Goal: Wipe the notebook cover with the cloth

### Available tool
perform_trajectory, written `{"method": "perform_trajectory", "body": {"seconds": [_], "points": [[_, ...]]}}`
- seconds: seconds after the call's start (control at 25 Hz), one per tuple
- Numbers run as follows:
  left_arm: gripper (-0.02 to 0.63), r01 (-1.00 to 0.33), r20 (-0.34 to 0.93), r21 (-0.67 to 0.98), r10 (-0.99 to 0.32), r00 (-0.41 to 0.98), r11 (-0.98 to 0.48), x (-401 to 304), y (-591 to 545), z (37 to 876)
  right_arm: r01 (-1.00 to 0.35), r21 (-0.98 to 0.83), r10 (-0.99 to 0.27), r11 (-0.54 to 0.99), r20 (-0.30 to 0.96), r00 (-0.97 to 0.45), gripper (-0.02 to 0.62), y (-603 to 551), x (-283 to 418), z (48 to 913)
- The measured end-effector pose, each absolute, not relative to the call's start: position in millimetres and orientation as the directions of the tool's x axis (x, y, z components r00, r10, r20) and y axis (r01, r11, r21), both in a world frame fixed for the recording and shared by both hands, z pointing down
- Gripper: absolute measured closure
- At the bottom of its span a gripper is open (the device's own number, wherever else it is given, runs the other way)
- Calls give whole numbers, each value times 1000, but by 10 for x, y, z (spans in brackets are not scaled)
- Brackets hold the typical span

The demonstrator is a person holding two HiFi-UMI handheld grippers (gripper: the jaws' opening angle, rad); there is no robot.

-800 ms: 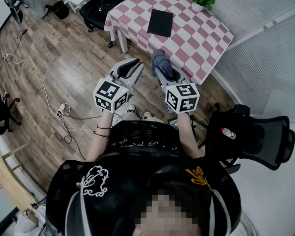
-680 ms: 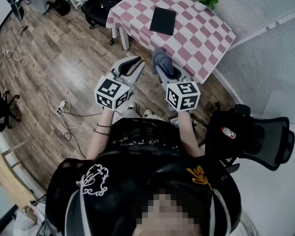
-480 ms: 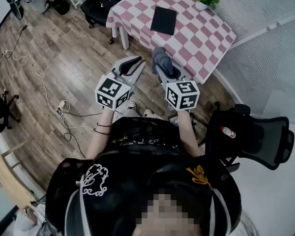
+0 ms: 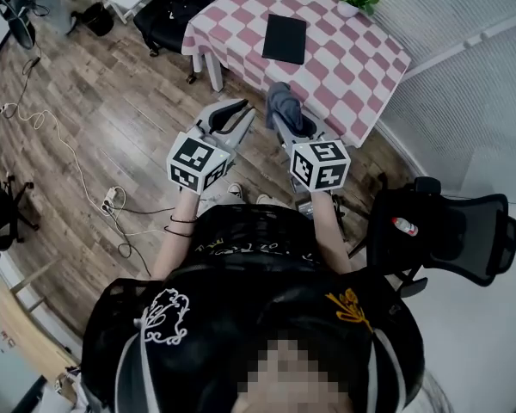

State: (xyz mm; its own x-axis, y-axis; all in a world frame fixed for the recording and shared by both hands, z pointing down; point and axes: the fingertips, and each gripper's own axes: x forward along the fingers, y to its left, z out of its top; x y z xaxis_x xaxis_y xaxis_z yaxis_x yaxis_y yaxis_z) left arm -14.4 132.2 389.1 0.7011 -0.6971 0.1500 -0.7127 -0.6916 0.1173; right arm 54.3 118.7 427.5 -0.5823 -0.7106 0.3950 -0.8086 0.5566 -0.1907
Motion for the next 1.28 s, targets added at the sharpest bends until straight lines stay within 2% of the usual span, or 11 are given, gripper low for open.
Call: {"method": "perform_trajectory", "body": {"seconds": [0.72,1.28], "points": [[531,-652,161,180,-632,758,-737,-219,846,4154,-855,-186,-726,485,460,-512,463,790,538,4490],[531,-691,215,161,-658,722,-705,-47,-525,4232,-840,-212,-695,499,481,-535,463,-757,813,4673]]}}
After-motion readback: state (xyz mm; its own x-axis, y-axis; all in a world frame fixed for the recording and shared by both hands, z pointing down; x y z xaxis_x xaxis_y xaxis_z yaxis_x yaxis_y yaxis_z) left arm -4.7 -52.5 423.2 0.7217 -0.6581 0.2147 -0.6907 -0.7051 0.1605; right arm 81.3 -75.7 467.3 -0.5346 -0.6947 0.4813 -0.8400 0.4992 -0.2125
